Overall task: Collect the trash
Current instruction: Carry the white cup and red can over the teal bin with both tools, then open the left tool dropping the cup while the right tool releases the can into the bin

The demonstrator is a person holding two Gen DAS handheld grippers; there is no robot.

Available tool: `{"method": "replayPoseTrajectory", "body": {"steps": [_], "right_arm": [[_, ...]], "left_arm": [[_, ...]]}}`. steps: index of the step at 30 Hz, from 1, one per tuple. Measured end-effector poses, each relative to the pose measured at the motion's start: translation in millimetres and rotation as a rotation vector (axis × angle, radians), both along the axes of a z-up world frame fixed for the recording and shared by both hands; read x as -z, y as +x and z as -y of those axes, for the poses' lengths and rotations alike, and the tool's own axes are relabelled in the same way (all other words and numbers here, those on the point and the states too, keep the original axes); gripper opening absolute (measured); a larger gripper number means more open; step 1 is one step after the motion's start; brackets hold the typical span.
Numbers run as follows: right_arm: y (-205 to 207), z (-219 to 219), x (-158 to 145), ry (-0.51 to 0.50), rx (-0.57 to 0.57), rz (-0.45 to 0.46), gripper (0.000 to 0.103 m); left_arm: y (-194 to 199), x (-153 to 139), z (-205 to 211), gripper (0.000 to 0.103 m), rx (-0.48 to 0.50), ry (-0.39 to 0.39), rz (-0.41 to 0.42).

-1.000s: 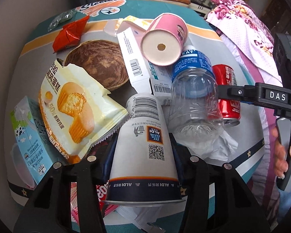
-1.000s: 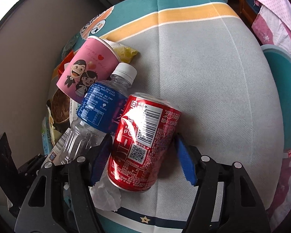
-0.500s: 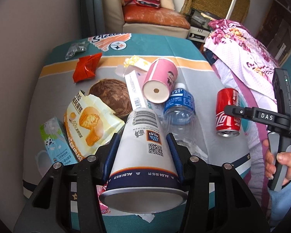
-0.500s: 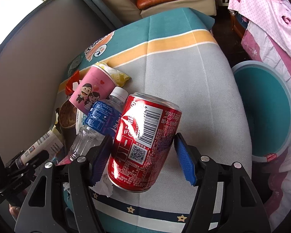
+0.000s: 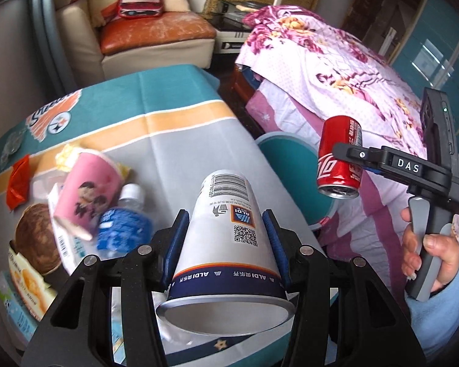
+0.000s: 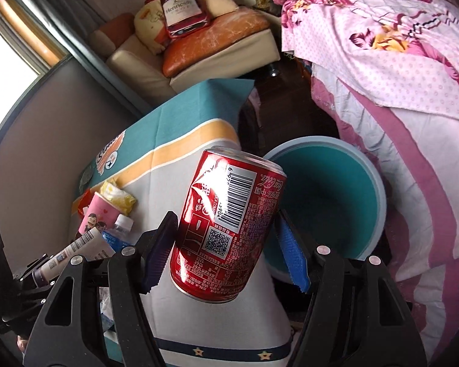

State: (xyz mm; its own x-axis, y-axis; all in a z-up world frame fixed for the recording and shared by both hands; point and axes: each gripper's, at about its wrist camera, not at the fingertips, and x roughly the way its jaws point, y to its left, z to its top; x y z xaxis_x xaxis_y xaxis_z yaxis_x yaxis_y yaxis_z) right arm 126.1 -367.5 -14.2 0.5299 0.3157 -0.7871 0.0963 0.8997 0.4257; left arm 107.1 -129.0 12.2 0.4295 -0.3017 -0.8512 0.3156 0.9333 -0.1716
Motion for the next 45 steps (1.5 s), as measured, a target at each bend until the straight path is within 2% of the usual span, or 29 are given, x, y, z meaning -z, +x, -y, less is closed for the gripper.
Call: {"method": "replayPoseTrajectory", "body": {"steps": [3,8,15,16,17,19,25,28,34,42,45], "right_arm": [[0,32,6,-0.013,0.060,-0.002,0.063],[-2,65,19,-0.048,0.110,-0.016,0.063],[6,83,42,-0.068,0.131,-0.065,0.063],[7,84,44,-0.071,0.131,-0.069,0.063],[8,84,46,-0.072,0.129,-0.073,0.063],[10,84,50,-0.072,0.126,-0.082,0.063],[13,75,55,-0.087,0.114,-0.104,0.063],[15,70,58,-0.098,0.103,-0.119,0.063],[19,63,63,-0.111,0.102,-0.148,0.063],[21,51,66,-0.133,0.081,-0.208,0.064],[19,44,64,-0.135,0.070,-0.220,0.072]], "left_arm": [[21,20,50,0.051,0.093,-0.011,-0.021],[41,56,115,0.051,0.194,0.034,-0.057],[55,87,140,0.052,0.217,0.045,-0.100],[58,87,143,0.057,0.214,0.051,-0.101],[58,87,142,0.067,0.209,0.058,-0.100],[59,86,140,0.079,0.196,0.070,-0.082],[58,77,126,0.081,0.177,0.051,-0.080],[56,72,115,0.091,0.152,0.053,-0.061],[56,63,86,0.091,0.099,-0.002,-0.076],[48,51,52,0.091,0.051,-0.018,-0.064],[43,48,43,0.091,0.043,-0.019,-0.063]]}}
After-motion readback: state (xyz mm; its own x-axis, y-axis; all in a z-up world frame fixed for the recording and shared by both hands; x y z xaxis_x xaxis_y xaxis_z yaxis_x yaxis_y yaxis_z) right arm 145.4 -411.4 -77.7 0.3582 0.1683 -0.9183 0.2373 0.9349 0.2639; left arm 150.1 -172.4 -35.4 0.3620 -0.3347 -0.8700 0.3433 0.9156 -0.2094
